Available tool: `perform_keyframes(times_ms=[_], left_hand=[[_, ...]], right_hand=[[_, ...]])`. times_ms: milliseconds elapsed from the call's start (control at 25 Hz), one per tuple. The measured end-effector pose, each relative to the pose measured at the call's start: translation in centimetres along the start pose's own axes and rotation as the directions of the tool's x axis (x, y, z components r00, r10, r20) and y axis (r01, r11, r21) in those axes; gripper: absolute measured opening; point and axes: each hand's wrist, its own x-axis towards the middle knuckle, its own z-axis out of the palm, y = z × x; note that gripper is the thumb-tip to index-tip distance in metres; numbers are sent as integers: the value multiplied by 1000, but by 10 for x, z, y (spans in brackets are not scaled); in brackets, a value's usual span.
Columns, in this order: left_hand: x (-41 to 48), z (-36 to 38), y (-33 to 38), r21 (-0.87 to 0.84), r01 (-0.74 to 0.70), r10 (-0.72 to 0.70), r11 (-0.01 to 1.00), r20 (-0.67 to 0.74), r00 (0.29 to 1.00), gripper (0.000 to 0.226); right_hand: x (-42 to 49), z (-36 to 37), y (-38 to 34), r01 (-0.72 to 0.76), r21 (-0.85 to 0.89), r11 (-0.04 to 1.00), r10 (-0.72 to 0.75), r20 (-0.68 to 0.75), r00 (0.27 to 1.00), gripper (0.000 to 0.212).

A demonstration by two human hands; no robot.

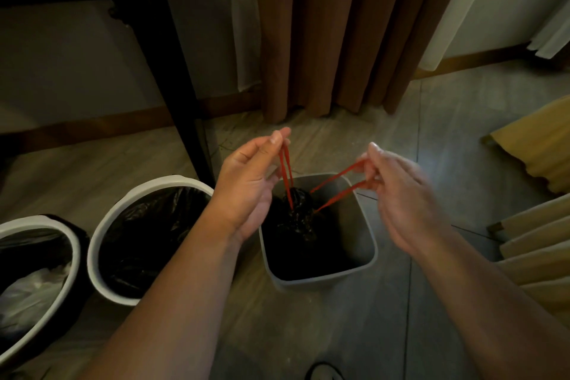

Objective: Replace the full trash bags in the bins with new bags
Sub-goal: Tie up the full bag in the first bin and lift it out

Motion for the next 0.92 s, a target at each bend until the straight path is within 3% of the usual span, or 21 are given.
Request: perform_keyframes(times_ms=[80,160,240,360,520,600,680,720,800,920], left_hand=[[-1,3,-4,-37,-2,5,999,65,998,10],[-1,5,-9,66,-36,28,997,114,993,29],[2,6,-14,310,-79,26,948,172,985,47],[9,8,-21,652,-138,-86,746,300,950,63],[13,19,-28,721,-358,-104,593,510,854,17],[17,18,-29,747,-253,-133,615,415,900,23],[18,14,-30,732,-6,-246,682,237,940,49],[17,11,-30,699,91,-280,710,161,946,54],[19,6,-31,604,209,-307,769,63,950,46],[18,2,-33,479,267,-336,836,64,940,37]], right_hand=[[3,-6,-7,55,-37,998,-56,-30,998,37],[4,-8,-12,35,81,996,-36,19,999,37],[4,-3,-16,5,141,990,-16,79,997,39],[8,12,-17,91,-101,991,-79,113,991,35],[15,32,-20,385,-477,790,-258,311,915,30],[21,34,-17,445,-523,727,-296,347,890,23],[28,27,-8,256,-425,868,-152,262,953,9],[29,24,-2,165,-385,908,-62,265,962,13],[25,21,12,100,-366,925,10,287,958,20],[20,17,20,31,-268,963,25,204,979,14]])
